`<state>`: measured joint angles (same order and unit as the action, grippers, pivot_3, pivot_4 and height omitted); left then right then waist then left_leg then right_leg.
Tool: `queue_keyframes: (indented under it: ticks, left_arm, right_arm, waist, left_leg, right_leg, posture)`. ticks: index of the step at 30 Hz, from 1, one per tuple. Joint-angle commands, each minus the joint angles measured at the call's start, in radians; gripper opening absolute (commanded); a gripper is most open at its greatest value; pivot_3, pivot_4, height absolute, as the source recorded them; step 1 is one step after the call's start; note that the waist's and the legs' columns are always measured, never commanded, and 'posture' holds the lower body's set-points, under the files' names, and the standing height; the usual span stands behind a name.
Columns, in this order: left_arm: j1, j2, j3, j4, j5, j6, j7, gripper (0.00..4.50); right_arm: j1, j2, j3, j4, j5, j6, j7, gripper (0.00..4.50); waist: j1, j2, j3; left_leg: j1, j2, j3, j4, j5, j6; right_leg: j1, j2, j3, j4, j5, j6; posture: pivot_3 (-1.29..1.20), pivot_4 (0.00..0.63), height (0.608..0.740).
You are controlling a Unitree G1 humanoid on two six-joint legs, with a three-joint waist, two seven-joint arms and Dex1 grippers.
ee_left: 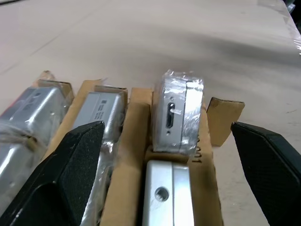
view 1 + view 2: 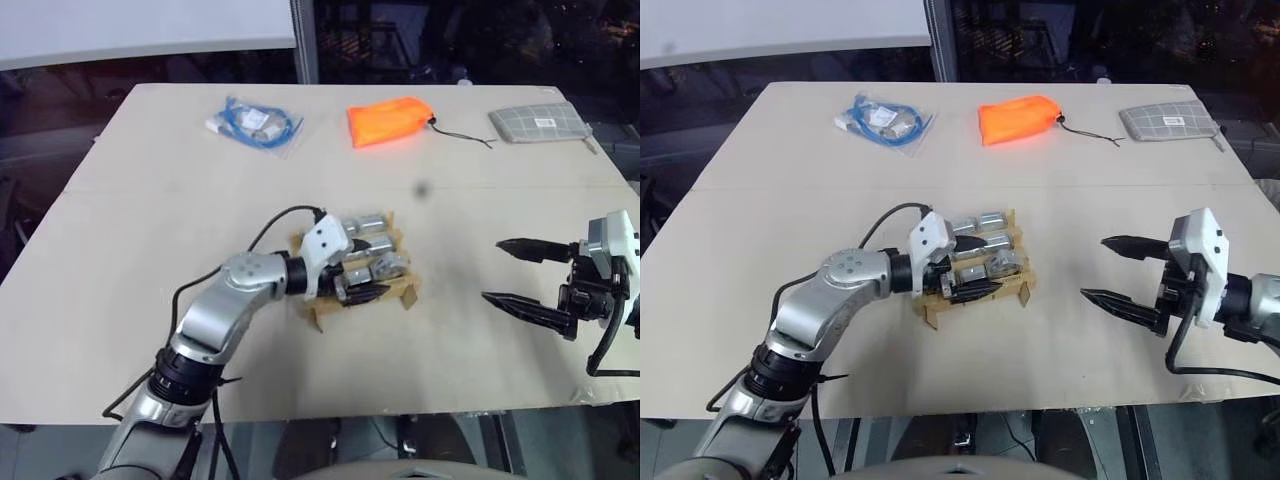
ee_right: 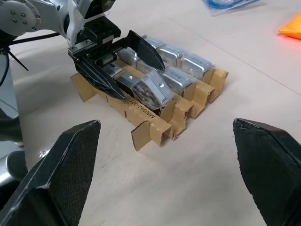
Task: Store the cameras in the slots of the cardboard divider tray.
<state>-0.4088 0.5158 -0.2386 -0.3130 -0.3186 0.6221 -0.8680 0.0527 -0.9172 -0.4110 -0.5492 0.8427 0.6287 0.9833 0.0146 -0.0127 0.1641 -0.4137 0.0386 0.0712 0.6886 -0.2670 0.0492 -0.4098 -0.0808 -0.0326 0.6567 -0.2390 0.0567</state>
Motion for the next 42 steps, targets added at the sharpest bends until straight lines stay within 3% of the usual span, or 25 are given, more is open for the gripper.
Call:
queue_keyframes:
  ticks: [1,2,3,4,6,8,11,18,25,31,42]
  left_arm:
    - [-0.008,-0.004,-0.009,-0.035,-0.011,0.010,0.001,4.47]
    - [-0.007,-0.005,-0.011,-0.036,-0.010,0.009,0.001,4.47]
    - [-0.007,-0.003,-0.015,-0.037,-0.008,0.007,-0.003,3.94]
    - [-0.007,-0.001,-0.018,-0.038,-0.006,0.007,-0.005,3.77]
    - [-0.009,0.003,-0.021,-0.037,-0.002,0.004,-0.009,2.98]
    - [-0.012,0.015,-0.026,-0.035,0.006,-0.003,-0.018,1.84]
    - [-0.019,0.027,-0.026,-0.031,0.008,0.000,-0.024,0.71]
    - [-0.141,0.109,-0.044,0.003,0.004,0.050,-0.123,0.69]
    - [-0.356,0.205,-0.172,0.112,0.099,0.064,-0.261,0.69]
    - [-0.436,0.217,-0.234,0.131,0.129,0.069,-0.349,0.69]
    - [-0.453,0.196,-0.290,0.112,0.162,0.076,-0.406,0.69]
  right_arm:
    - [0.000,0.004,-0.022,-0.021,0.003,-0.017,-0.004,4.50]
    - [0.003,0.004,-0.024,-0.022,0.003,-0.017,-0.004,4.50]
    - [0.004,0.005,-0.025,-0.022,0.003,-0.018,-0.005,4.50]
    - [0.005,0.005,-0.026,-0.023,0.003,-0.018,-0.005,4.50]
    - [0.004,0.005,-0.025,-0.022,0.003,-0.019,-0.007,4.50]
    - [0.002,0.006,-0.022,-0.019,0.002,-0.020,-0.009,4.50]
    - [0.000,0.008,-0.019,-0.018,0.001,-0.022,-0.011,4.50]
    - [-0.008,0.017,-0.008,-0.013,-0.008,-0.029,-0.014,4.50]
    - [-0.003,0.033,-0.003,-0.018,-0.018,-0.040,-0.023,4.50]
    - [0.013,0.046,-0.007,-0.027,-0.023,-0.048,-0.034,4.50]
    - [0.025,0.062,-0.011,-0.035,-0.033,-0.058,-0.045,4.50]
  waist:
    - [0.000,0.000,0.000]
    - [0.000,0.000,0.000]
    - [0.000,0.000,0.000]
    - [0.001,0.000,0.000]
    - [0.000,0.000,0.000]
    - [0.000,0.000,0.000]
    - [0.000,0.000,0.000]
    - [0.000,-0.001,0.001]
    - [-0.001,-0.001,0.001]
    - [-0.001,-0.001,0.001]
    - [-0.001,-0.001,0.001]
  left_leg:
    - [0.000,0.000,0.000,0.000,0.000,0.000]
    - [0.000,0.000,0.000,0.000,0.000,0.000]
    - [0.000,0.000,0.000,0.000,0.000,0.000]
    - [0.000,0.000,0.000,0.000,0.000,0.000]
    - [0.000,0.000,0.000,0.000,0.000,0.000]
    - [0.000,0.000,0.000,0.000,0.000,0.000]
    - [0.000,0.000,0.000,0.000,0.000,0.000]
    - [0.000,0.000,0.000,0.000,0.000,0.000]
    - [-0.001,0.000,0.000,0.000,0.000,0.000]
    - [-0.001,0.000,0.000,-0.001,0.000,0.000]
    - [-0.001,0.000,0.001,0.000,0.000,0.000]
  right_leg:
    - [0.000,0.000,0.000,0.000,0.000,0.000]
    - [0.000,0.000,0.000,0.000,0.000,0.000]
    - [0.000,0.000,0.000,0.000,0.000,0.000]
    - [0.000,0.000,0.000,0.000,0.000,0.000]
    - [0.000,0.000,0.000,0.000,0.000,0.000]
    - [0.000,0.000,0.000,0.000,0.000,0.000]
    - [0.000,0.000,0.000,0.000,0.000,0.000]
    - [0.000,0.000,0.000,0.000,0.000,0.000]
    - [-0.001,0.000,0.000,-0.001,0.000,0.000]
    - [-0.001,0.001,0.000,-0.001,0.000,0.000]
    - [-0.001,0.001,0.001,-0.001,0.000,0.000]
  posture:
    - [0.00,0.150,0.740]
    - [0.00,0.150,0.740]
    - [0.00,0.150,0.740]
    - [0.00,0.150,0.740]
    - [0.00,0.150,0.740]
    - [0.00,0.150,0.740]
    - [0.00,0.150,0.740]
    - [0.00,0.150,0.740]
    - [0.00,0.150,0.740]
    - [0.00,0.150,0.740]
    - [0.00,0.150,0.740]
